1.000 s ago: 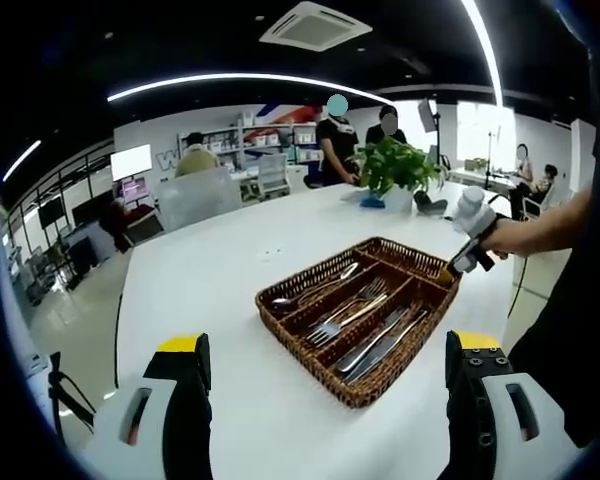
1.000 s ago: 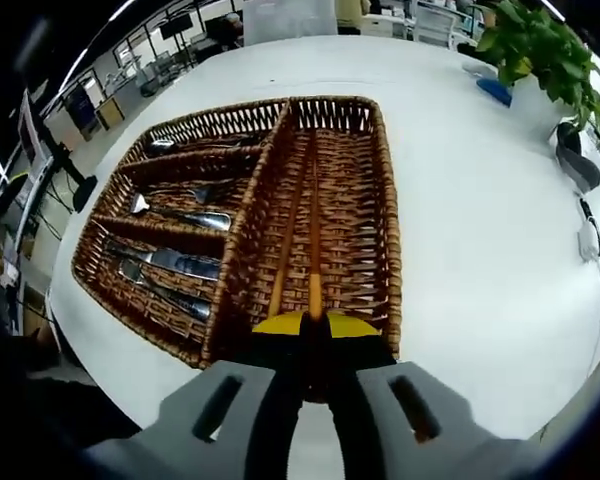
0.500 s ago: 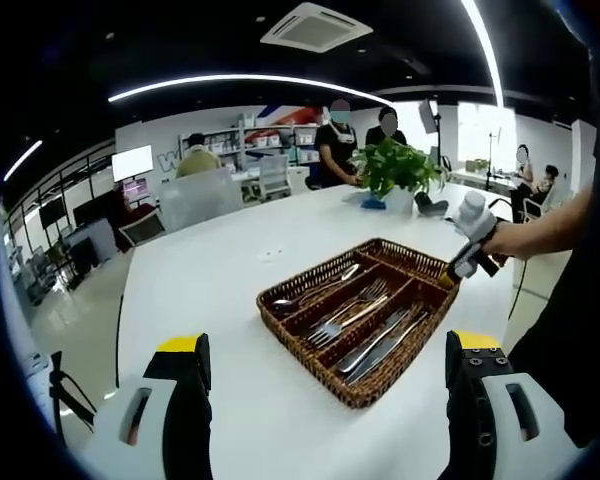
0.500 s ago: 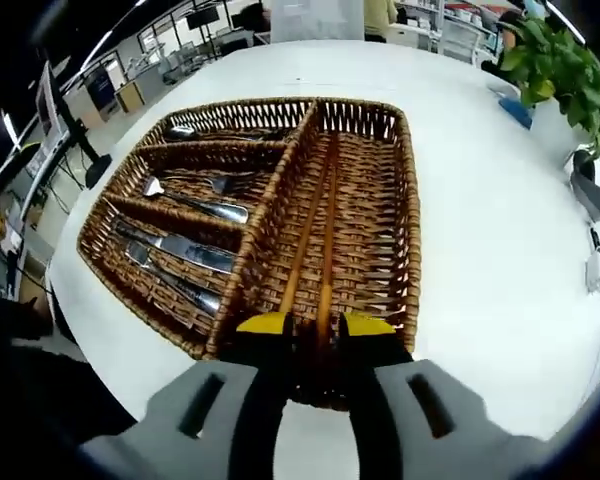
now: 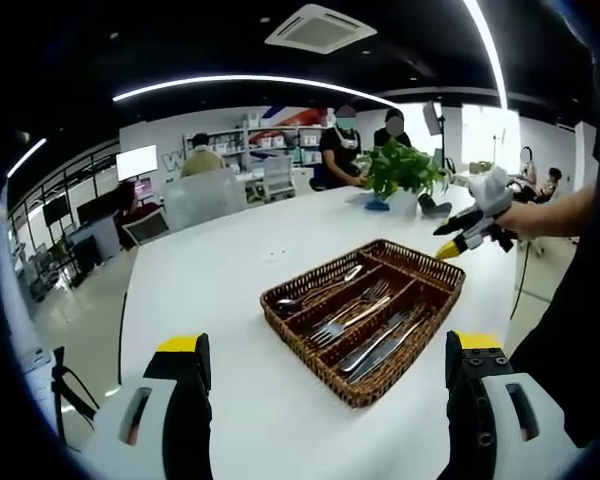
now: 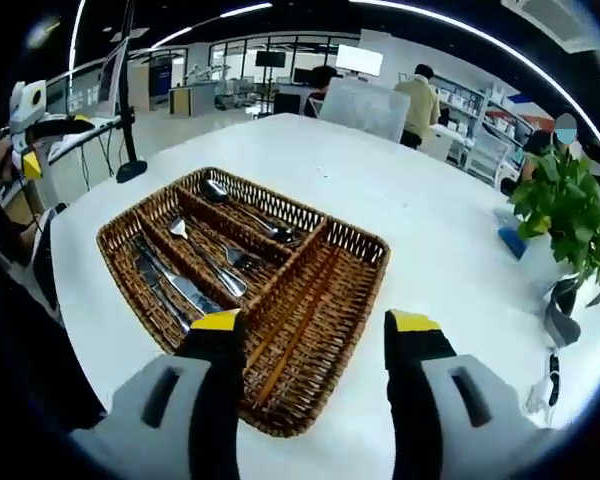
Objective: Arrange the knives, forks, and spoons in their matching storage slots by inserting each utensil handle-first until every utensil is classified and aligned in the correct compartment
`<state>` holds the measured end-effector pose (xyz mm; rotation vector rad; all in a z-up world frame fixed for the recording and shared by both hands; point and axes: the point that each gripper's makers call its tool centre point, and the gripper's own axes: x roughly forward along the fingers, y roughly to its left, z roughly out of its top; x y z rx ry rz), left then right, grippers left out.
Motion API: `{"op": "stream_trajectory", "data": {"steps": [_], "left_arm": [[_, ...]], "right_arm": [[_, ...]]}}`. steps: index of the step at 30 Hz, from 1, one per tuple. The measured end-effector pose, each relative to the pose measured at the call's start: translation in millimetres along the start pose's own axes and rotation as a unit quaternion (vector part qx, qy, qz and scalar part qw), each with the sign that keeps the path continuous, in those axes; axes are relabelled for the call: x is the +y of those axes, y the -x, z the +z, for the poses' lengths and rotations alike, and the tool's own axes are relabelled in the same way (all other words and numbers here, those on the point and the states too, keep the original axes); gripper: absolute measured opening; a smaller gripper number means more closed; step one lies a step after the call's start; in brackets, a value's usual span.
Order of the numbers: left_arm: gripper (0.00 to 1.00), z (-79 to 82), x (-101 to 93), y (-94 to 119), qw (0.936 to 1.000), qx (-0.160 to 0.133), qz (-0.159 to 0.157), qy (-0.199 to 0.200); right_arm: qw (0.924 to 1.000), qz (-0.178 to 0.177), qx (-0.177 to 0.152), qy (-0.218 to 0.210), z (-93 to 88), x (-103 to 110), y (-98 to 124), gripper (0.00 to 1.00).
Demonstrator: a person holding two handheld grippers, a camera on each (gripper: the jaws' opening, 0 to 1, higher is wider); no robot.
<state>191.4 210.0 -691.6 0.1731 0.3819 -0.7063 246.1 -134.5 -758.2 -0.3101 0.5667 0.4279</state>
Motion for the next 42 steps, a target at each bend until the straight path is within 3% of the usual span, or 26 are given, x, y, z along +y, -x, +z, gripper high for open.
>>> {"op": "stream_trajectory", "data": {"steps": [1,3,4,7,9,10,11,22,24,25,27,30,32,38,42], "left_arm": [[0.99,0.0,-0.3,0,1.0,0.0,0.001,0.001],[0.99,-0.5,-1.5,-1,1.0,0.001,-0.001,0.001],[0.99,-1.0,-2.0,-1,1.0,0.002,-0.001,0.0],[0.99,-2.1,-1.4,-4,1.0,0.002,0.005,0.004],[0.99,-3.3,-2.2,-5,0.9999,0.002,0.008,0.009],[0.99,-4.5,-2.7,-6,0.9999,0.003,0.008,0.011],[0.99,-7.5,-3.5,-8,0.9999,0.006,0.009,0.012],[0.99,-17.8,-13.8,-14,0.9995,0.024,0.013,0.016],[0.99,-21.2,-9.9,-12,0.9991,0.029,0.03,0.01],[0.99,-20.1,-6.4,-10,0.9986,0.026,0.045,0.008],[0.99,-16.4,-13.7,-9,0.9988,0.019,0.03,0.034],[0.99,-16.0,-10.3,-7,0.998,0.029,0.053,0.017],[0.99,-12.2,-11.8,-8,0.9981,0.019,0.051,0.028],[0.99,-21.7,-14.9,-14,0.9992,0.026,0.027,0.016],[0.99,-23.4,-8.8,-5,0.9994,0.024,0.02,0.012]], "right_arm": [[1.0,-0.002,0.0,-0.004,1.0,-2,4,0.64],[0.9994,0.014,-0.032,-0.006,12.7,-1,9,0.72],[0.9997,0.012,-0.022,-0.007,9.9,-4,12,0.78],[0.9984,0.035,-0.04,-0.018,14.6,-2,22,0.99],[0.9973,0.035,-0.062,-0.021,18.5,-5,30,1.0],[0.995,0.064,-0.071,-0.031,21.5,3,35,1.0],[0.995,0.061,-0.073,-0.031,21.6,1,37,1.0],[0.9938,0.101,-0.04,-0.022,0.6,4,64,1.0],[0.9931,0.112,-0.029,-0.021,-4.4,6,66,1.0],[0.9933,0.11,-0.03,-0.018,-5.0,6,66,1.0],[0.9929,0.113,-0.032,-0.018,-5.3,5,67,1.0],[0.9917,0.12,-0.039,-0.022,-2.8,6,68,1.0],[0.9907,0.132,-0.033,-0.012,-6.3,11,70,1.0],[0.9932,0.112,-0.029,-0.012,-16.4,1,71,1.0],[0.9934,0.108,-0.025,-0.028,-19.7,3,74,1.0]]}}
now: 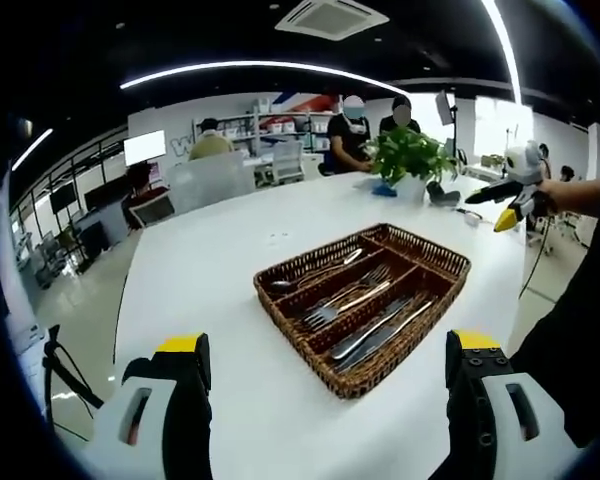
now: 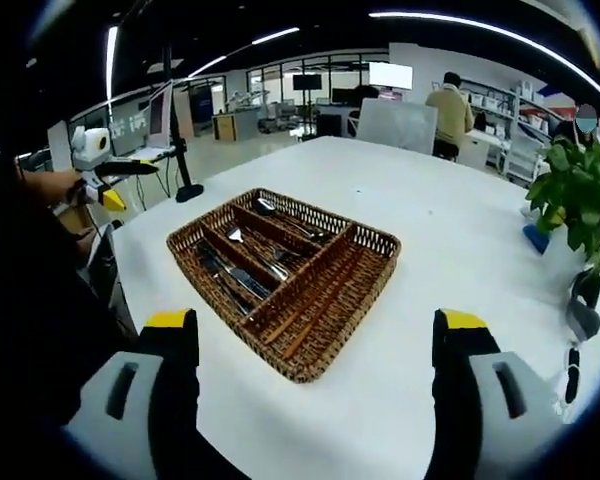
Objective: Arrange the knives, forks, and spoons in their matching storage slots by inserting each utensil handle-first until every utensil is classified and aligned in the correct compartment
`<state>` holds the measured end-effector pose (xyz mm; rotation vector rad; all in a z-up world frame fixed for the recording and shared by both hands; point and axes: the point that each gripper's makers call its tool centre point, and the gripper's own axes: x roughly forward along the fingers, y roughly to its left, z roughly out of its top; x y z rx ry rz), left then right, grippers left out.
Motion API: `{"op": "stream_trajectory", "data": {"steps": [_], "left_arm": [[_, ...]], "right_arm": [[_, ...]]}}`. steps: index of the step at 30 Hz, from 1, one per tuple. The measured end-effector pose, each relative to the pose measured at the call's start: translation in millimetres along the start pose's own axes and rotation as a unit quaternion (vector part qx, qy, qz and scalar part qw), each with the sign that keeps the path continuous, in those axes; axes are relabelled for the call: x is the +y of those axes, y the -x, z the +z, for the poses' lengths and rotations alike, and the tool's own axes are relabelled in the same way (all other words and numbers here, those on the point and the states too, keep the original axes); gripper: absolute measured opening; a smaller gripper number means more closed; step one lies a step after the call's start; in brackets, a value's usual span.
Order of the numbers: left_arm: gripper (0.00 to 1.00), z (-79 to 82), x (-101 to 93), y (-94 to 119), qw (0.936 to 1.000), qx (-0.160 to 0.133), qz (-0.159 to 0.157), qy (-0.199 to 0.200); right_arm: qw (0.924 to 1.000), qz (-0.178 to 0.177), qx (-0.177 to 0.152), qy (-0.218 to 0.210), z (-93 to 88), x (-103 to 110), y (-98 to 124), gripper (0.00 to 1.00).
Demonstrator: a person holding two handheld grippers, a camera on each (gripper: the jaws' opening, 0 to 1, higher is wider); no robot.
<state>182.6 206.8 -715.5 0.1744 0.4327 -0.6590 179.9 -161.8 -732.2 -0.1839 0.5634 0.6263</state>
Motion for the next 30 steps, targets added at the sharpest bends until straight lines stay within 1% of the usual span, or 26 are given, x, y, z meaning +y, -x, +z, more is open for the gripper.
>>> {"op": "stream_trajectory", "data": {"steps": [3,6,7,8,11,15,18,21,24,25,30], "left_arm": [[0.99,-0.8,6.2,1,1.0,-0.004,0.004,0.004],[0.99,3.5,4.5,2,1.0,-0.006,0.003,-0.001],[0.99,5.1,4.4,2,1.0,-0.008,0.004,-0.001],[0.99,6.5,4.0,3,0.9999,-0.01,0.005,-0.001],[0.99,8.1,2.8,2,0.9999,-0.012,0.006,-0.004],[0.99,7.6,0.3,0,0.9999,-0.013,0.004,-0.002],[0.99,5.4,-0.9,-1,0.9999,-0.01,0.001,0.001],[0.99,5.0,-1.2,0,1.0,-0.008,-0.001,-0.001],[0.99,7.1,1.4,2,1.0,-0.008,0.0,-0.002],[0.99,7.5,2.1,2,1.0,-0.008,0.001,-0.003],[0.99,7.8,5.6,4,0.9999,-0.008,0.007,-0.003]], "right_arm": [[0.9999,-0.003,0.001,0.011,-0.4,2,1,1.0],[0.9999,0.008,-0.003,-0.005,2.0,4,2,1.0],[0.9999,0.012,-0.009,-0.006,4.0,6,3,1.0],[0.9998,0.015,-0.008,-0.006,3.6,7,2,1.0],[0.9999,0.009,-0.007,-0.005,0.7,2,1,1.0],[0.9999,0.008,-0.01,-0.001,4.1,4,4,1.0],[0.9999,0.007,-0.014,0.003,3.4,2,9,1.0],[0.9999,0.001,-0.012,0.001,-2.4,-2,12,1.0],[0.9999,-0.005,-0.011,0.003,-3.0,-4,13,1.0],[0.9998,-0.007,-0.015,0.005,-1.0,-4,14,1.0],[0.9997,-0.013,-0.02,0.005,0.6,-8,13,1.0]]}}
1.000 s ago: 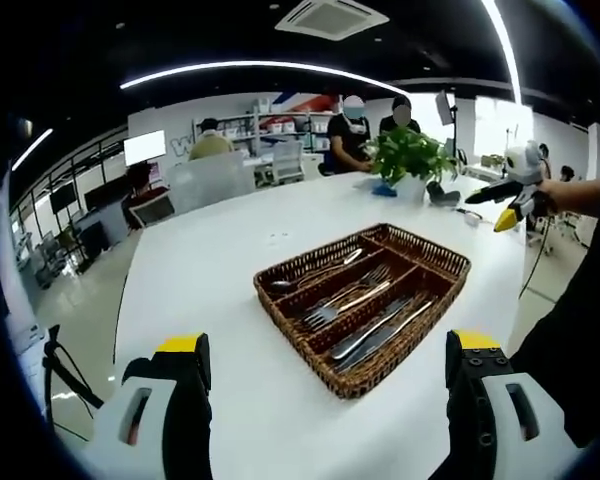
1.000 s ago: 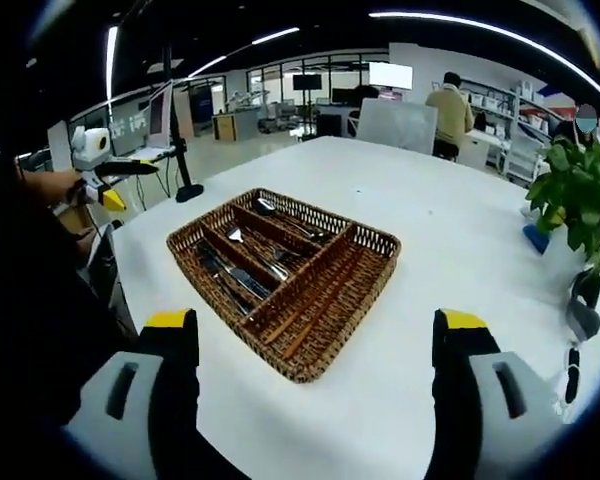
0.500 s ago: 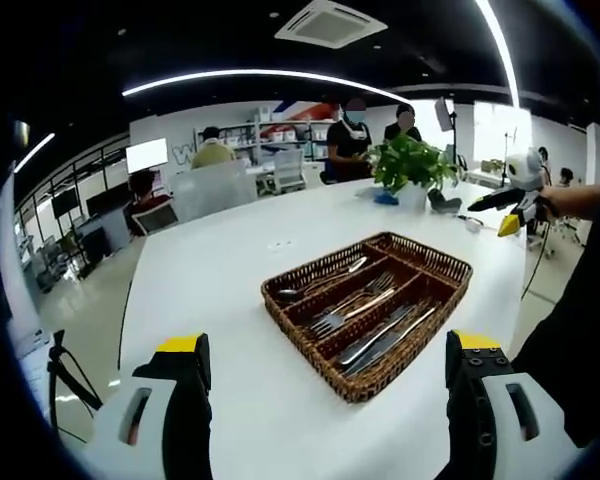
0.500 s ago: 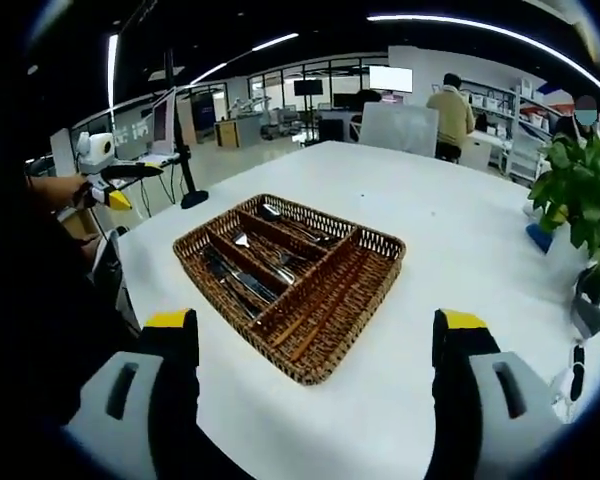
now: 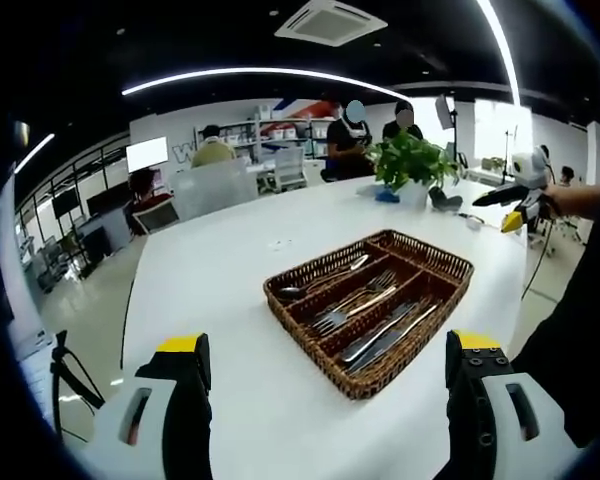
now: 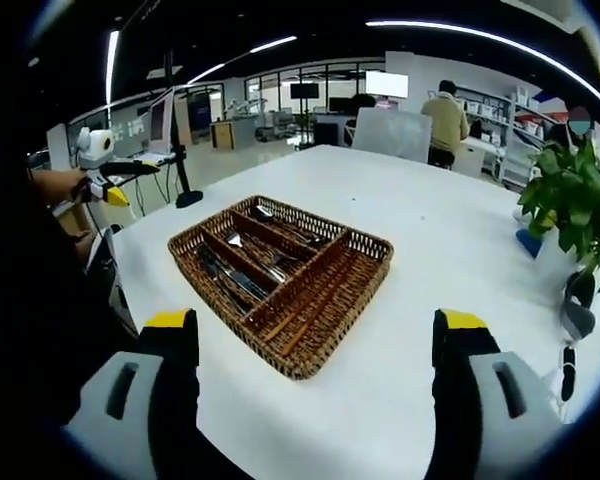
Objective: Arrange the knives, forks, and spoons in their matching storage slots by inserting each utensil handle-first until every utensil is classified and aligned in the correct compartment
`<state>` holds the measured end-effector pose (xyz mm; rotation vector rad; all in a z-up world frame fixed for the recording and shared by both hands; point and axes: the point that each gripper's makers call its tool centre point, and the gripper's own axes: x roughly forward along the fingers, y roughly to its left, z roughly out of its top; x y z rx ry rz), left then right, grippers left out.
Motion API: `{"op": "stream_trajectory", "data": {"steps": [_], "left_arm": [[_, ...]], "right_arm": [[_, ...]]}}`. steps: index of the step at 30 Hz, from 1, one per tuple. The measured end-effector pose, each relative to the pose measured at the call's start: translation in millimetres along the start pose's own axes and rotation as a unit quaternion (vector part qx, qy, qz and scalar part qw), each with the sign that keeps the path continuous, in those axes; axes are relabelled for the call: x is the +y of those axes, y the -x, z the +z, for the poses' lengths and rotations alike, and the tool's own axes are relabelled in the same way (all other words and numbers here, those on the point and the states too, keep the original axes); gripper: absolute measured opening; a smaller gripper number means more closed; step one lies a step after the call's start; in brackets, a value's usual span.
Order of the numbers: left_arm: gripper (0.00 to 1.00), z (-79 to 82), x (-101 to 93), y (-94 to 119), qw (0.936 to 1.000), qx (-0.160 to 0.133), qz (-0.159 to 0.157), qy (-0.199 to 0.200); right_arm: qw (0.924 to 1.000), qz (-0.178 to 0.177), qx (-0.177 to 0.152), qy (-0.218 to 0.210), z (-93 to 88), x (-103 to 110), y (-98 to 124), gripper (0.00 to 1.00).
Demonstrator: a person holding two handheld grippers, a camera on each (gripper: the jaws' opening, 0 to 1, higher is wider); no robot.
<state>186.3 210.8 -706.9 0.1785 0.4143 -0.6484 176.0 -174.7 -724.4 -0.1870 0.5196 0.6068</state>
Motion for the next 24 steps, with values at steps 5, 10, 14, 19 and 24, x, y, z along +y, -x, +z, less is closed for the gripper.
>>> {"op": "stream_trajectory", "data": {"steps": [5,10,14,19,24], "left_arm": [[0.99,1.8,-2.5,0,1.0,-0.003,-0.003,-0.002],[0.99,2.0,-5.7,-1,1.0,-0.002,-0.006,-0.003],[0.99,2.3,-6.7,0,1.0,-0.002,-0.007,-0.003],[0.99,1.7,-7.5,3,1.0,-0.002,-0.005,-0.003],[0.99,-0.4,-7.9,5,1.0,0.0,-0.003,-0.003]], "right_arm": [[1.0,0.002,-0.002,-0.001,-0.4,0,3,1.0],[1.0,0.005,-0.003,-0.005,-2.9,4,5,1.0],[0.9999,0.009,-0.005,-0.007,-4.4,9,4,1.0],[0.9999,0.01,-0.005,-0.01,-6.4,11,4,1.0],[0.9999,0.011,-0.005,-0.012,-8.4,14,5,1.0]]}}
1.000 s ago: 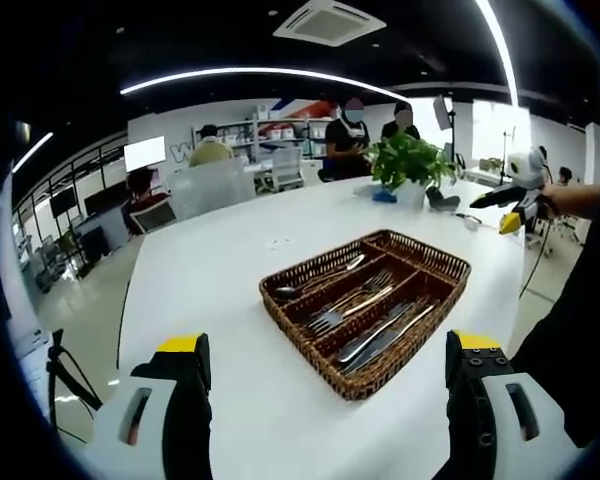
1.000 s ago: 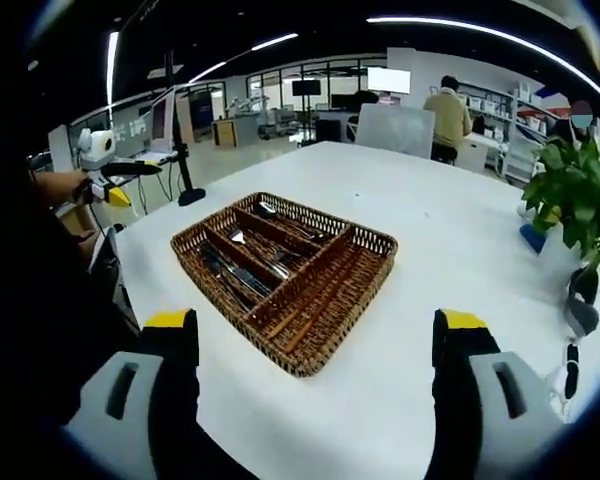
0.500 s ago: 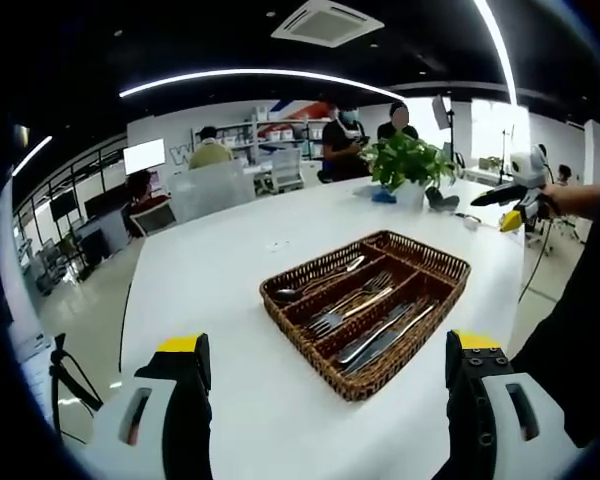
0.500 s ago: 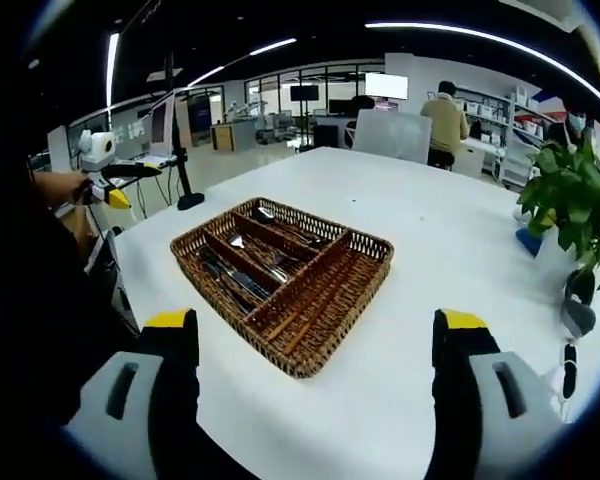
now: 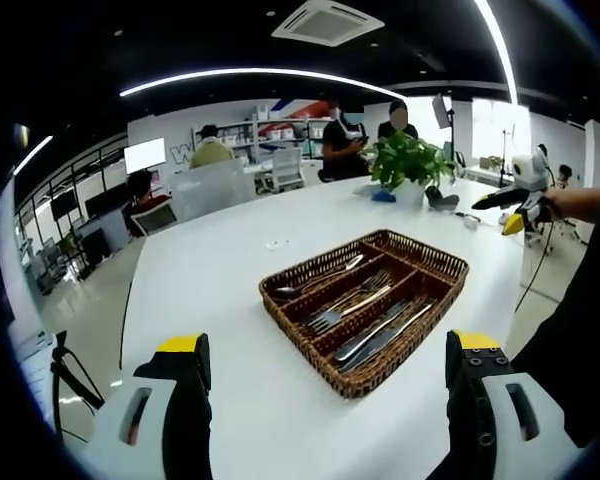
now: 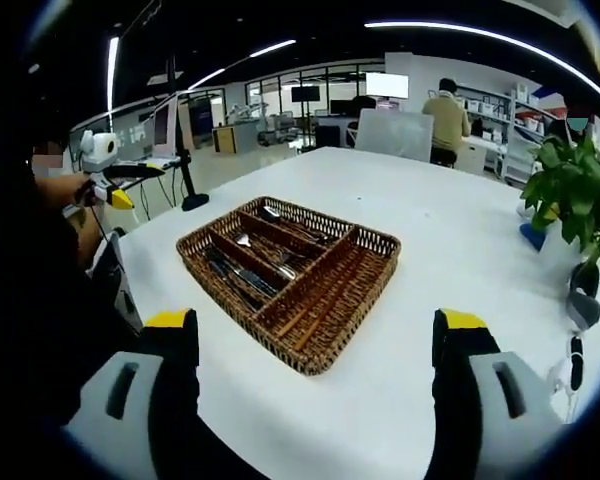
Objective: Arrange the knives, forks, and spoons in their matching storage slots by inserting each utensil handle-first until every utensil is classified and aligned in the correct compartment
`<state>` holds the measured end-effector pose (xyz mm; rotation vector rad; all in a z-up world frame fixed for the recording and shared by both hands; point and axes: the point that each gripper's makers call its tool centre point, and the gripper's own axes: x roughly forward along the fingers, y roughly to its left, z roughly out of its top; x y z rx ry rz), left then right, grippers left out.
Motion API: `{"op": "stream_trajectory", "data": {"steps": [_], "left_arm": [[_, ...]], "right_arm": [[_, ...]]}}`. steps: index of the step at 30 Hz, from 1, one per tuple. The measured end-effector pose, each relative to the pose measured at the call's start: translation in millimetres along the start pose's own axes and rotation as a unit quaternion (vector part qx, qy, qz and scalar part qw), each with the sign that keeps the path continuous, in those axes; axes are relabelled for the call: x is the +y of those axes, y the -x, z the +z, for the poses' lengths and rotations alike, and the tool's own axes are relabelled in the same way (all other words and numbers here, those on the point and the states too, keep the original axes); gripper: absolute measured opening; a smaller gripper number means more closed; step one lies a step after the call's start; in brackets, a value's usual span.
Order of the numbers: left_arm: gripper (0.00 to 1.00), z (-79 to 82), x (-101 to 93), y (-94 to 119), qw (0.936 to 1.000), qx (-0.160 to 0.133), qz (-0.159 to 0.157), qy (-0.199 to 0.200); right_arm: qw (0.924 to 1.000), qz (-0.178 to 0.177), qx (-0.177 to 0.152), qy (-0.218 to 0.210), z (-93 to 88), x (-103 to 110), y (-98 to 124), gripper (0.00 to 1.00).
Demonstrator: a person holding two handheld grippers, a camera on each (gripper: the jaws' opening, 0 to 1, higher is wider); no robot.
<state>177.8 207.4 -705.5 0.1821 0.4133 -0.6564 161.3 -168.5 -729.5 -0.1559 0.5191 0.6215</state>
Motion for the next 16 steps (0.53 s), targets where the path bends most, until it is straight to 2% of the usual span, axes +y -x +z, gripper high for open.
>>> {"op": "stream_trajectory", "data": {"steps": [16], "left_arm": [[0.99,-4.2,0.9,4.1,1.0,0.005,0.004,0.001]], "right_arm": [[1.0,0.001,0.0,-0.006,-2.6,3.5,1.3,1.0]]}}
